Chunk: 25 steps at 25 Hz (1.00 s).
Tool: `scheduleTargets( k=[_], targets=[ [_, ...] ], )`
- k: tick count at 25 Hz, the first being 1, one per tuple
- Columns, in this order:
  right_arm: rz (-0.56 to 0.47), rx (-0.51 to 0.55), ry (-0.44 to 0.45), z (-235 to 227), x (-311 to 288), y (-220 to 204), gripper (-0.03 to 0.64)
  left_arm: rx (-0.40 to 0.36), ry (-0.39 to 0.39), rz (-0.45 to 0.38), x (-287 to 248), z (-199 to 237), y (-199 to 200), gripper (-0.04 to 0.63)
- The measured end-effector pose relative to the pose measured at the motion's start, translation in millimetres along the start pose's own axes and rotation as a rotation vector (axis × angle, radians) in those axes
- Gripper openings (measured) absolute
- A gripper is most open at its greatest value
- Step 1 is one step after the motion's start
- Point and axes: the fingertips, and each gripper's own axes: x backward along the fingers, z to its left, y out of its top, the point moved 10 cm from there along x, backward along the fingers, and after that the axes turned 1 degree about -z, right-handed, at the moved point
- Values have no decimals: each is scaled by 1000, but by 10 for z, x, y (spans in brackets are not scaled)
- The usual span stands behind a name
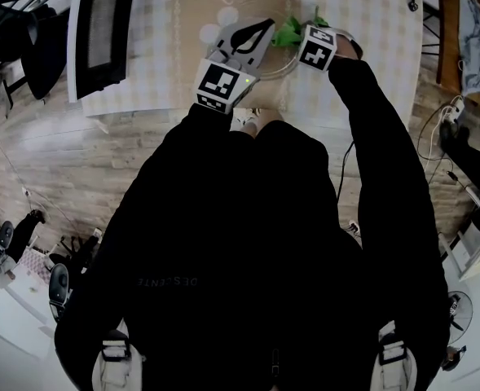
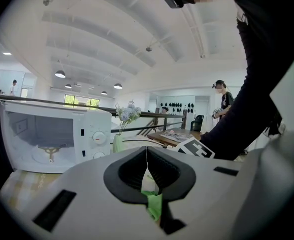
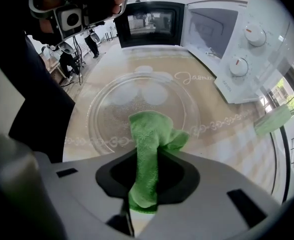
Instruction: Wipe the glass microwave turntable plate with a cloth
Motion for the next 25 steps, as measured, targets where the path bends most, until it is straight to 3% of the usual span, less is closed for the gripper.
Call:
scheduleTargets(
  k=[11,18,25],
  targets=[
    [18,28,72,521,-20,9,95,-12,-16,-6,226,-99,-11,21],
    [43,46,177,807,-16,28,95,-9,-5,-1,429,-112,-31,21],
    [-60,10,117,904,274,109,97,-1,24,-12,610,-39,9,21]
  ],
)
